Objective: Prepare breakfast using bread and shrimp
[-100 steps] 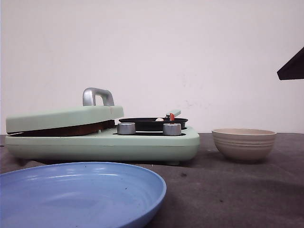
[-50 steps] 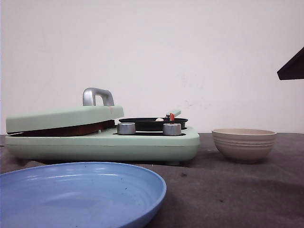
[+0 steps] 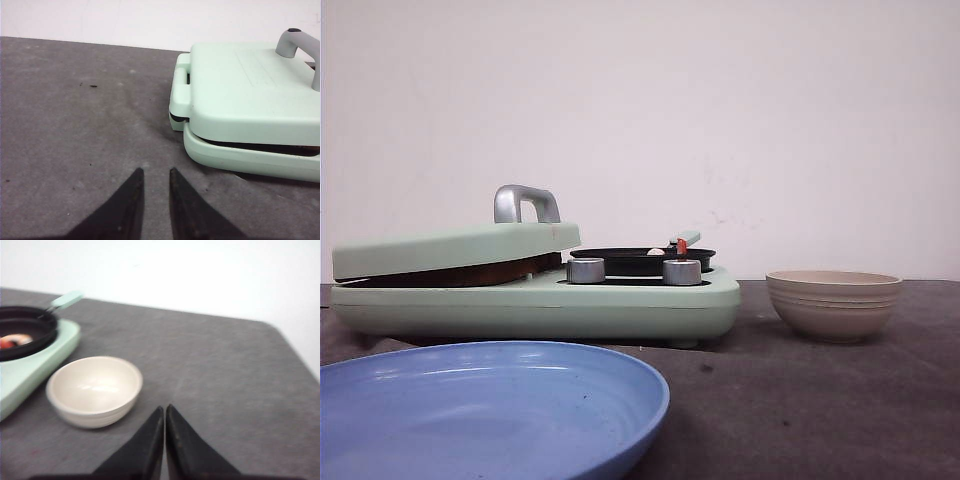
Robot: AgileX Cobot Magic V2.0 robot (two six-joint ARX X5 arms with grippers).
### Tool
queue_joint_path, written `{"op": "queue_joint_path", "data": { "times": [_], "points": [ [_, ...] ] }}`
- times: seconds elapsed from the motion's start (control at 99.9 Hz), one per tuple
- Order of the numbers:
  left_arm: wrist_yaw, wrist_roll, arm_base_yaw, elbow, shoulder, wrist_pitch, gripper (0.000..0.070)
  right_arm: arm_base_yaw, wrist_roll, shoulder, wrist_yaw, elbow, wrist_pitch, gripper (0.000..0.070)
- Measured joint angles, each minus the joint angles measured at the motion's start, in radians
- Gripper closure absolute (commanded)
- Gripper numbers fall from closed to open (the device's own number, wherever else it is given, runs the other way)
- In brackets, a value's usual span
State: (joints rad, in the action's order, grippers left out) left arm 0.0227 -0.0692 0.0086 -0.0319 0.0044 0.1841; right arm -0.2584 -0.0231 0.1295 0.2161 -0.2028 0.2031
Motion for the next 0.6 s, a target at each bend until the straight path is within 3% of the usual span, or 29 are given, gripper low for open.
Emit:
{"op": "queue_joint_path", "data": {
  "times": [0.32, 0.6],
  "points": [
    [0.001, 0.000, 0.000, 0.000, 0.000, 0.000, 0.0700, 0.179, -0.007, -0.123, -0.253, 0.187, -0.027, 0.0700],
    [0.002, 0.000, 0.000, 0.000, 0.001, 0.000, 0.0700, 0.187, -0.007, -0.125, -0.266, 0.187, -0.028, 0.0700]
  ]
}}
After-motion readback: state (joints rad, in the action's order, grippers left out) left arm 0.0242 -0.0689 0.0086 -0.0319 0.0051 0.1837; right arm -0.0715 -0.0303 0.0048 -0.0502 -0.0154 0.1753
